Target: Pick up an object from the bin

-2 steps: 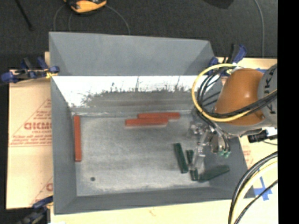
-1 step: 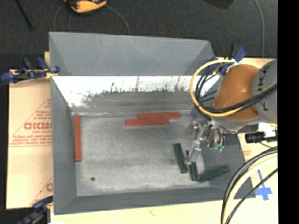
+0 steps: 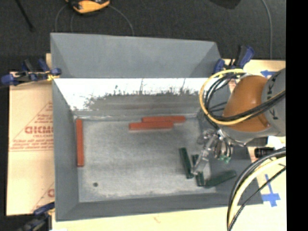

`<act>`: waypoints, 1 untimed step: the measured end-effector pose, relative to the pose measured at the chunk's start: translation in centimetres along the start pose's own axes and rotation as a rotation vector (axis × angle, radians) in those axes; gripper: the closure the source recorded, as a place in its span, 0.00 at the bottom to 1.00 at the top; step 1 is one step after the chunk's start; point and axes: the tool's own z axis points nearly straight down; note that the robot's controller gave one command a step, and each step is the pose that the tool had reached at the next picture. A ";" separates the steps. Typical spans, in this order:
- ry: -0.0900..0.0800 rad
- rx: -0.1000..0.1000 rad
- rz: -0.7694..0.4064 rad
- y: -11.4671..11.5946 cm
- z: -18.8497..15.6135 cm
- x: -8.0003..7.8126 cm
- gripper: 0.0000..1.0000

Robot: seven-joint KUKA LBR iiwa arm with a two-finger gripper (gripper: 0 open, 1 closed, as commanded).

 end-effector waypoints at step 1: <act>0.001 0.000 0.119 0.2 3.7 0.6 0.00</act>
Offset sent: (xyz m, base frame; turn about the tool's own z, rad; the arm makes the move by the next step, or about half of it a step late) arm -0.0101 0.0140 -0.0459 0.2651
